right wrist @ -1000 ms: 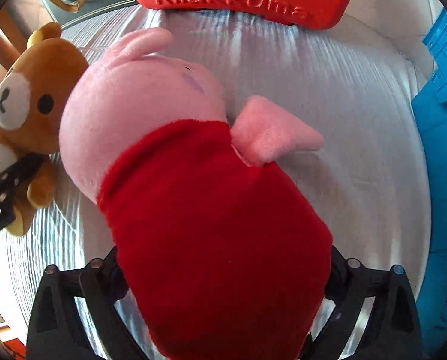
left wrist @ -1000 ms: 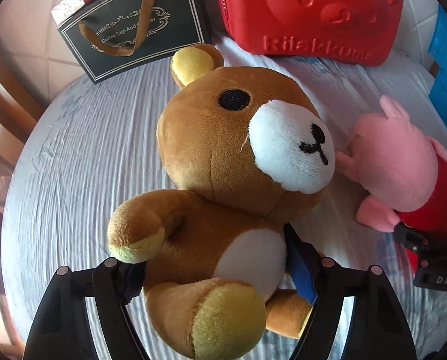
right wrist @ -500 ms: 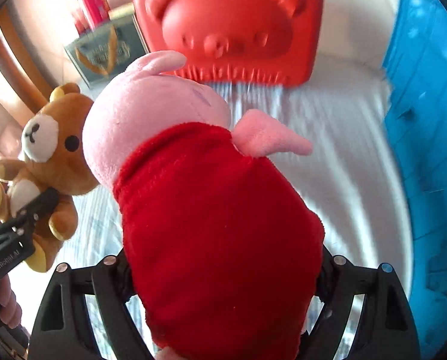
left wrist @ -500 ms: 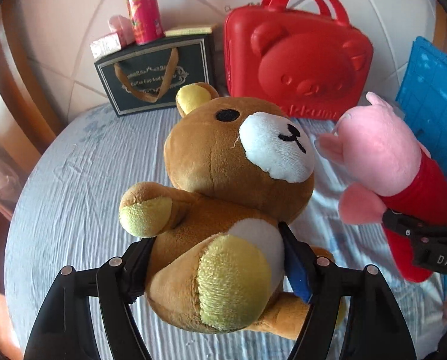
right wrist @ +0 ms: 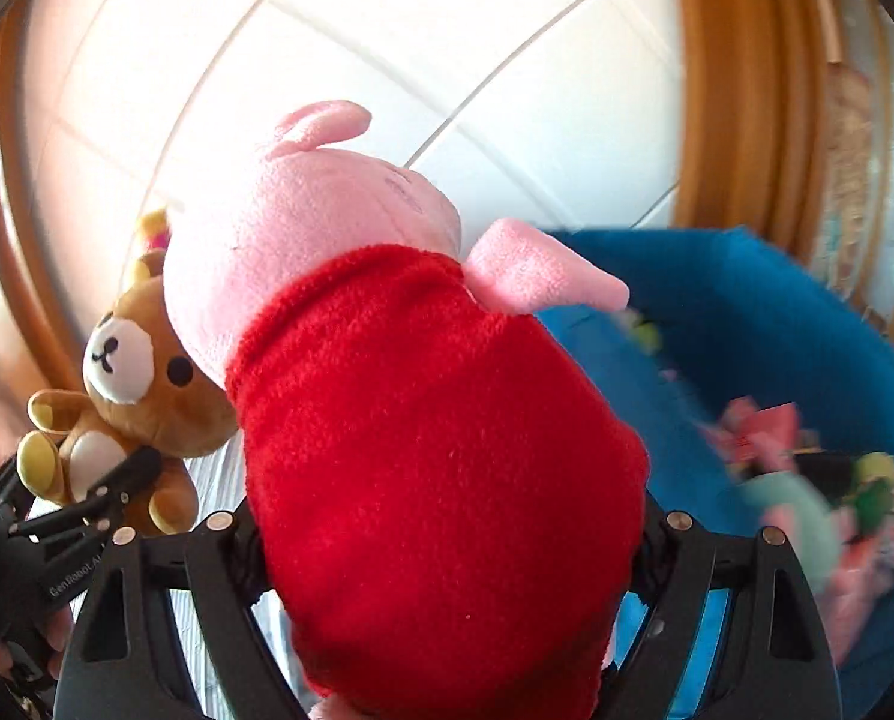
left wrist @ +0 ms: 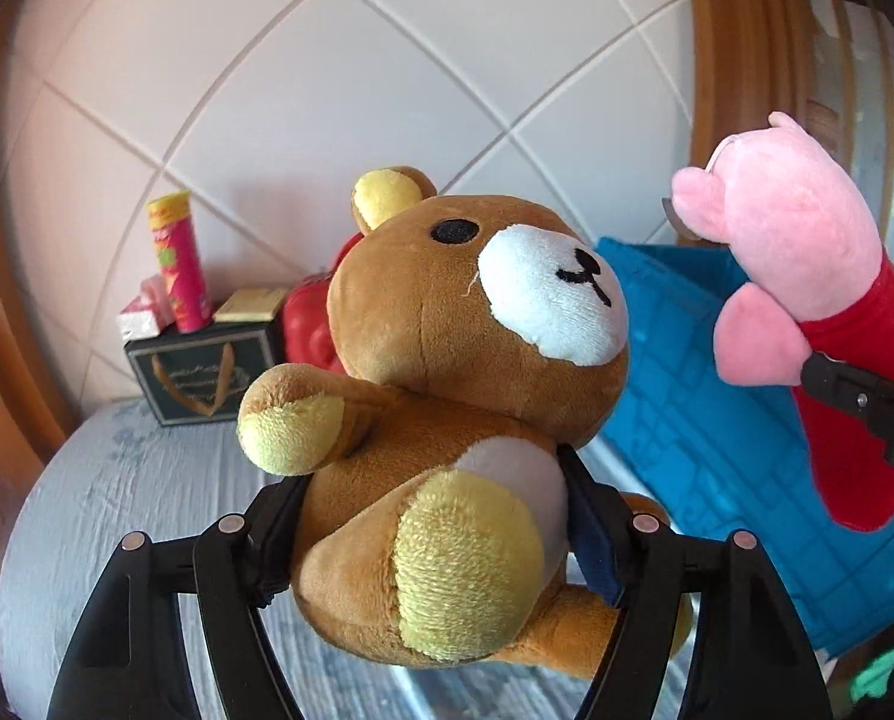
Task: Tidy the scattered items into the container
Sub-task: 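Carry the brown bear in the left tool while the right tool carries the red pig to the bin, then open both tools to drop the brown bear and red pig into the bin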
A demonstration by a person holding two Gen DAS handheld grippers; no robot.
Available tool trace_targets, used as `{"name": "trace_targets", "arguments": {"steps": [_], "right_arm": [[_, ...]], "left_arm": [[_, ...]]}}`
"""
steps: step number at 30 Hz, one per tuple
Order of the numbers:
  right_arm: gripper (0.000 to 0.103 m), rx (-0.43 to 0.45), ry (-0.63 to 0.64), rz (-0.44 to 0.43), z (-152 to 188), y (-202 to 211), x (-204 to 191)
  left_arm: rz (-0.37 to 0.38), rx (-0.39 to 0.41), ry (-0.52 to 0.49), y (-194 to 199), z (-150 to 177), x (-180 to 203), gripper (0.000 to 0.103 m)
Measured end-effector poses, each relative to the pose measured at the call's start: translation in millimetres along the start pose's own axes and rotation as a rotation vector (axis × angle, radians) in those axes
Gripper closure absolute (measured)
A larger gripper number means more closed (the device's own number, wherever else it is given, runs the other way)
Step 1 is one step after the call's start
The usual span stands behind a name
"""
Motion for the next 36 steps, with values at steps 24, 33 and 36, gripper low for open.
{"name": "trace_targets", "arguments": {"steps": [24,33,36], "right_arm": [[0.006,-0.049,-0.082,0.126,-9,32,346],[0.0,-0.027,-0.091,0.086,-4,42,333],[0.0,-0.022,-0.08,0.076,3,53,320]], "left_arm": [[0.104,0.031,-0.067,13,-59,340,0.012],[0.027,0.026,-0.01,34,-47,314,0.007],[0.0,0.042,0.007,51,-41,299,0.002]]}}
Point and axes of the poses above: each gripper's, at about its wrist camera, not at the fingertips, and y roughly against the way its jaws point, x to its right, z to its underside, the point moved 2 cm from there along -y, roughly the way its jaws point, and after that the axes turned 4 degrees about -y, right-handed, at the moved point
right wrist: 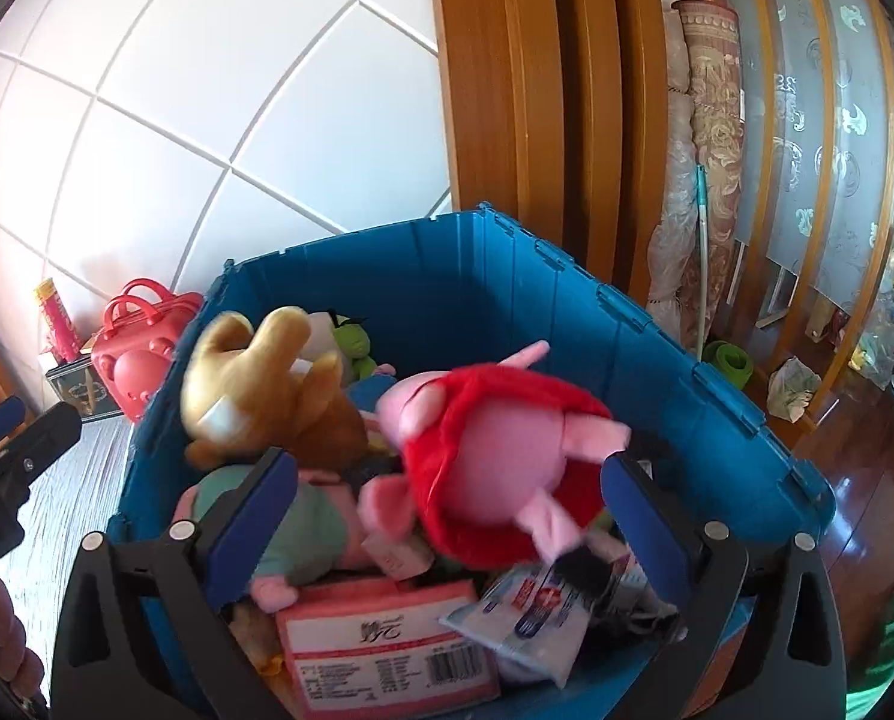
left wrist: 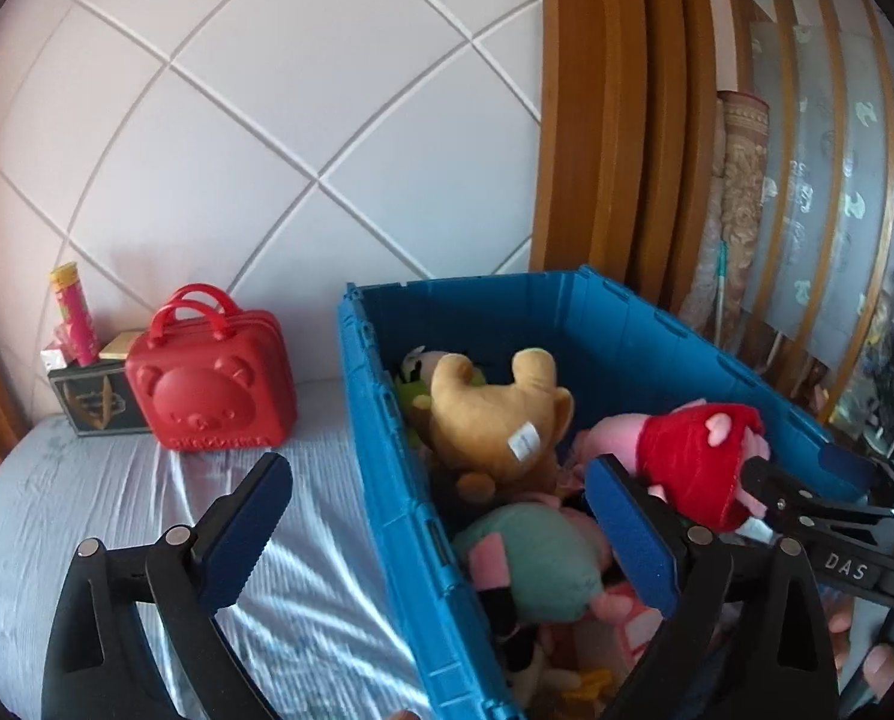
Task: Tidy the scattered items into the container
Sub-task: 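Open both tools to drop the brown bear and red pig into the bin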
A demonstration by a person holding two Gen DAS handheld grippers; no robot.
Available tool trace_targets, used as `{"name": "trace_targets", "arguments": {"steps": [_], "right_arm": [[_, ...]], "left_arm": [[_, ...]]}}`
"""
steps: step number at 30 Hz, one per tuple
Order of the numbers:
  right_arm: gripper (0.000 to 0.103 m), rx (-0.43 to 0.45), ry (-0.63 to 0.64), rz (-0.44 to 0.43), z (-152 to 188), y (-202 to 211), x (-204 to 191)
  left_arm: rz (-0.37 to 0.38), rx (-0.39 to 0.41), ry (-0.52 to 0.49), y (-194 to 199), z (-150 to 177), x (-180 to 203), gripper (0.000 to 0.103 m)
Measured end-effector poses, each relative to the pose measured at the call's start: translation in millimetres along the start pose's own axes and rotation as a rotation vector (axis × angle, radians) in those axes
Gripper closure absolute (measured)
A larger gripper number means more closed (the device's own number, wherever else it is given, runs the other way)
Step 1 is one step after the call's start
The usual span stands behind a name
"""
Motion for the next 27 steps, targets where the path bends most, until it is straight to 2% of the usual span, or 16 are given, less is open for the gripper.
{"name": "trace_targets", "arguments": {"steps": [10,19,27], "right_arm": [[0.0,0.052,0.004,-0.039,32,57,-29],[0.0,0.063,0.009,-0.035,60,96,-39],[0.0,0.072,0.017,-0.071,89,140,-55]], "left_arm": [[0.006,0.025,-0.029,65,32,-24,0.001],[0.019,0.016,-0.057,105,53,-20,0.001],[-0.018,0.026,-0.036,158,80,-33,0.001]]}}
Point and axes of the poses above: each gripper's, at about its wrist camera, not at the fingertips, and y roughly against the way its jaws point, x to its right, z to its underside, the point moved 2 cm from there along -y, roughly the way its jaws point, and after that the axes turned 4 degrees about -y, right-handed, at the moved point
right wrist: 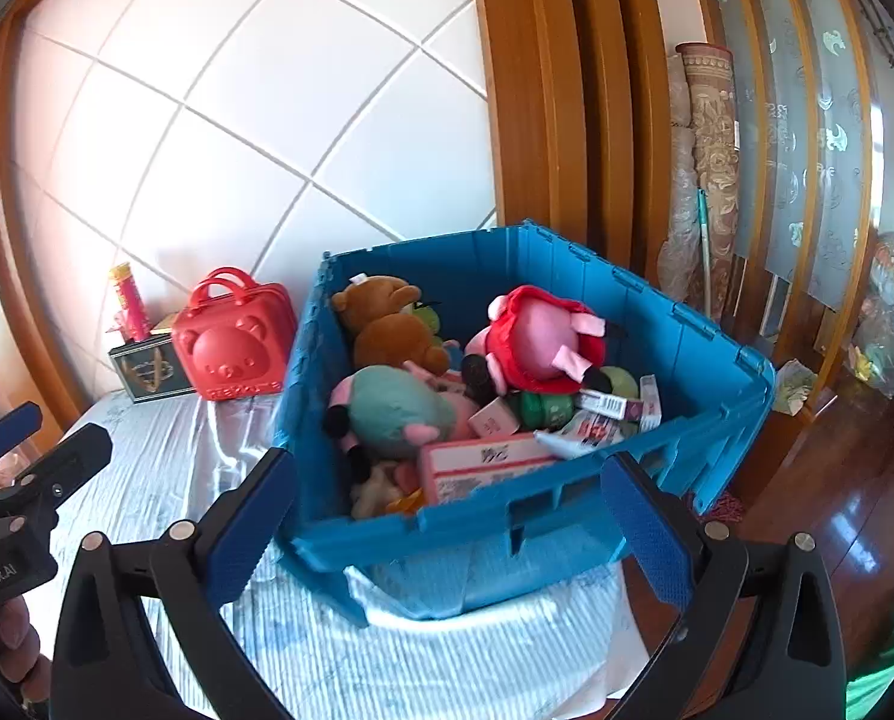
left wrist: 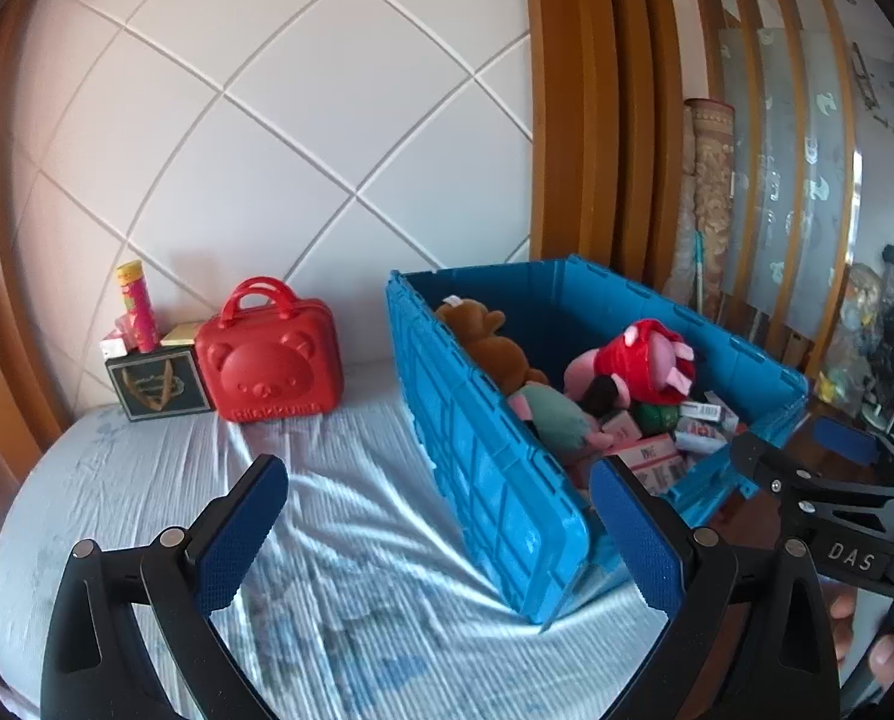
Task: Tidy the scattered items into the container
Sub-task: 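Open both tools to drop the brown bear and red pig into the bin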
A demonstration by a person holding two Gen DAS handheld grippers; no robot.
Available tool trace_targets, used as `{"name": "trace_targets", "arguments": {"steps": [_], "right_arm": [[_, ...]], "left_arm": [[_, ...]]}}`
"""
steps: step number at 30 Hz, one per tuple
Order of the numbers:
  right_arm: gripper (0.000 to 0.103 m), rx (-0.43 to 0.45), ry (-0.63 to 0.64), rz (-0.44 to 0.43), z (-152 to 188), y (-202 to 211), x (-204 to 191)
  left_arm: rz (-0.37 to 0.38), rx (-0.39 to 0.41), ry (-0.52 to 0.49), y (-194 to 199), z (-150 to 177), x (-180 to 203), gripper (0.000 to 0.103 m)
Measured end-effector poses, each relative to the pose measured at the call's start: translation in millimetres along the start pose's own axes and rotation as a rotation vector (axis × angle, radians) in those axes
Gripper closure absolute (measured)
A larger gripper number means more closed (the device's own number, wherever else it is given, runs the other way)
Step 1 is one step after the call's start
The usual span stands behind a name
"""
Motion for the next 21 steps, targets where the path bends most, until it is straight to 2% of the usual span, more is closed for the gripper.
{"name": "trace_targets", "arguments": {"steps": [7,15,21], "right_arm": [[0.0,0.008,0.036,-0.049,26,36,-27],[0.0,0.02,0.053,-0.058,41,63,-38],[0.0,0.023,0.042,-0.044,44,71,-34]], "left_arm": [[-0.056,-0.014,0.049,38,28,-21,0.001],[-0.043,-0.028,0.059,63,46,-29,0.001],[-0.054,-0.004,0.051,72,48,-27,0.001]]}}
Point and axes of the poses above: each gripper's, at about its wrist camera, not at the fingertips, and y roughly against the way its jaws point, x to its right, z to its underside, the point moved 2 cm from there along -y, roughly the way its jaws point, and after that the axes turned 4 degrees about -y, right-handed, at the moved point
